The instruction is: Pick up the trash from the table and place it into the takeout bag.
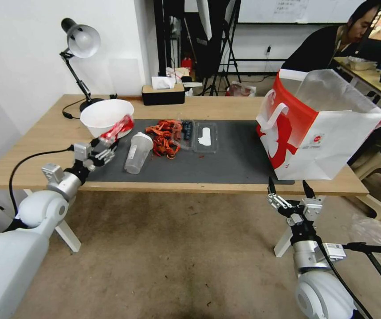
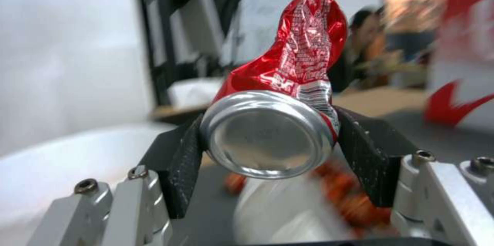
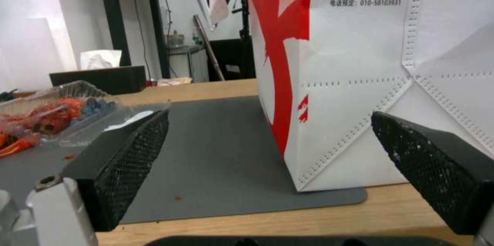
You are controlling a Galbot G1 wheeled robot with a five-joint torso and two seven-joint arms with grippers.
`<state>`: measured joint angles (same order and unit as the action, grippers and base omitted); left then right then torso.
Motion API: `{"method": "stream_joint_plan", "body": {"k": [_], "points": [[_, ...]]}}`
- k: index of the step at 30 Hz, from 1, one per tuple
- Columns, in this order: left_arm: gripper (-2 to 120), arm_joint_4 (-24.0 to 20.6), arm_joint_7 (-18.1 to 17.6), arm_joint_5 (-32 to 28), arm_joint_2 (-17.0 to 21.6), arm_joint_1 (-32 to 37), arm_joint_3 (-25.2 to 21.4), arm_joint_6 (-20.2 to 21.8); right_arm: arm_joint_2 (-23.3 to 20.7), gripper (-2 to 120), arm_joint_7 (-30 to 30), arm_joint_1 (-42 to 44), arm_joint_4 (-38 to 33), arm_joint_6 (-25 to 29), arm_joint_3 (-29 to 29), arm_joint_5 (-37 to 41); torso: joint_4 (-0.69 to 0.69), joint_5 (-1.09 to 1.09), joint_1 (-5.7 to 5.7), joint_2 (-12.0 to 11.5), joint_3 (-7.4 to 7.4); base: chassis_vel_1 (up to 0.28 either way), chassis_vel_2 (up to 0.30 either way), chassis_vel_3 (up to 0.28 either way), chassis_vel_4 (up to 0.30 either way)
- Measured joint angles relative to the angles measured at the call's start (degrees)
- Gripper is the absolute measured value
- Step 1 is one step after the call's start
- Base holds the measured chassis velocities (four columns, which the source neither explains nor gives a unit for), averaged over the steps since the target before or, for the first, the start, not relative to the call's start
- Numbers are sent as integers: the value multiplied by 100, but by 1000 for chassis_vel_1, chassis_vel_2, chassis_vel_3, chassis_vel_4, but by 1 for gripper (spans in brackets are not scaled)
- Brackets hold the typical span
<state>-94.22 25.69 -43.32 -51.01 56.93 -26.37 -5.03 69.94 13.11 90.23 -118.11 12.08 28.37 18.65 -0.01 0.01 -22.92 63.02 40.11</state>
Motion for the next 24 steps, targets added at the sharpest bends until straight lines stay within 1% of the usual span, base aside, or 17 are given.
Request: {"method": "stream_joint_plan", "body": {"k": [1,2,4,6,8,10,12,14,15,16,17,20,21,24], "points": [[60,0,82,-94,3,-49,52,-45,1,98,0,3,0,2,2,-2,0,0,0,0,0,0,0,0,0],[60,0,82,-94,3,-49,52,-45,1,98,0,3,0,2,2,-2,0,0,0,0,0,0,0,0,0],[60,-3,253,-332,26,-230,254,-99,2,98,1,13,0,4,9,-6,1,-1,0,0,0,0,0,0,0],[60,-4,295,-388,37,-305,338,-106,2,98,1,15,0,5,12,-7,1,0,0,0,0,0,0,0,0],[60,6,378,-559,74,-573,617,-114,4,98,1,17,-3,8,18,-15,0,-1,0,0,0,0,0,0,0],[60,13,387,-614,84,-665,706,-115,8,98,2,17,-4,9,18,-19,0,0,0,0,0,0,0,0,0],[60,76,401,-759,112,-965,1004,-112,18,99,2,17,-10,9,19,-26,1,-1,0,0,0,0,0,0,0],[60,83,401,-771,114,-993,1030,-111,19,99,2,17,-11,9,19,-28,1,-2,0,0,0,0,0,0,0],[60,101,401,-803,119,-1080,1101,-107,20,100,2,17,-12,9,19,-30,0,-1,0,0,0,0,0,0,0],[60,149,401,-873,131,-1272,1283,-101,22,100,7,21,-14,9,19,-37,1,1,0,0,0,0,0,0,0],[60,149,401,-873,131,-1272,1283,-101,22,100,7,21,-14,9,19,-37,1,1,0,0,0,0,0,0,0],[60,279,387,-974,145,-1788,1777,-75,30,100,19,47,-19,9,23,-59,1,0,0,0,0,0,0,0,0],[60,279,387,-974,145,-1788,1777,-75,30,100,19,47,-19,9,23,-59,1,0,0,0,0,0,0,0,0],[60,501,342,-1044,108,-2397,2418,-52,48,100,25,65,-21,9,26,-79,0,-1,0,0,1,0,0,0,0]]}}
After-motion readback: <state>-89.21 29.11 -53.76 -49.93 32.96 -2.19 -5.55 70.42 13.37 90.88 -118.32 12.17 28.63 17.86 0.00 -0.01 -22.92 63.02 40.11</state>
